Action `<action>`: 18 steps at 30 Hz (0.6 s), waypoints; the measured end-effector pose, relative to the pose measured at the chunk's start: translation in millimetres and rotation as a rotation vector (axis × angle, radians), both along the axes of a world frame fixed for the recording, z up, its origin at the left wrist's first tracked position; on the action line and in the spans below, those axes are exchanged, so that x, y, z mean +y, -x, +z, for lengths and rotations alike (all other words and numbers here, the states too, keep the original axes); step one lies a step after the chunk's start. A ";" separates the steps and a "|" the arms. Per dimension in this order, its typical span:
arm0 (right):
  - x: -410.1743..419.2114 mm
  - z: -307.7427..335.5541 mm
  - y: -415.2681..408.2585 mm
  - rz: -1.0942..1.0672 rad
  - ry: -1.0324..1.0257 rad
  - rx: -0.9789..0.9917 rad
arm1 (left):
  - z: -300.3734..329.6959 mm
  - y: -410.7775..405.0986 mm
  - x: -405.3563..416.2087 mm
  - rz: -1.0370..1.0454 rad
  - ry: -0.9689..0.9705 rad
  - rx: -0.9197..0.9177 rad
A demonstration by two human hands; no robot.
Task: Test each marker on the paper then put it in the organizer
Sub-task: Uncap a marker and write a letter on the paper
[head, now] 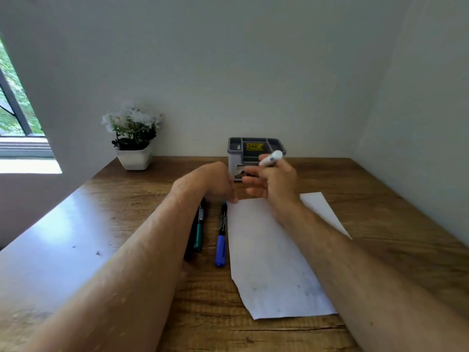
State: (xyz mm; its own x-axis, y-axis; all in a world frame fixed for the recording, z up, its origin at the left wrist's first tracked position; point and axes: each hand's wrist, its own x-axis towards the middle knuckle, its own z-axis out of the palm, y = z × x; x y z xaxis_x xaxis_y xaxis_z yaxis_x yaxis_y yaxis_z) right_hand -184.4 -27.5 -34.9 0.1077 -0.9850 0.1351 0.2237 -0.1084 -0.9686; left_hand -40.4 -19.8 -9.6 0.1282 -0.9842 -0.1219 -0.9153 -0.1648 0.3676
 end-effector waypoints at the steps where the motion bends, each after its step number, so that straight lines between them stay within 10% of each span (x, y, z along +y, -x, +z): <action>1: 0.4 -6.4 0.8 0.003 0.027 0.051 | 0.1 -0.6 -1.3 -0.008 -0.011 -0.001; 18: 4.8 -22.8 -9.3 -0.009 0.272 0.441 | 1.7 -13.4 -2.7 -0.054 -0.044 0.160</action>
State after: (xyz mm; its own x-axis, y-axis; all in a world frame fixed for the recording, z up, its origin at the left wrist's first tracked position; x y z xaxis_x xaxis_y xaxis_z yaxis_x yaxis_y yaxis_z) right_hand -175.0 -22.8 -57.7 0.2042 -0.9216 0.3300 -0.2020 -0.3695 -0.9070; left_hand -27.0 -22.5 -7.9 0.0507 -0.9825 -0.1793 -0.8535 -0.1358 0.5031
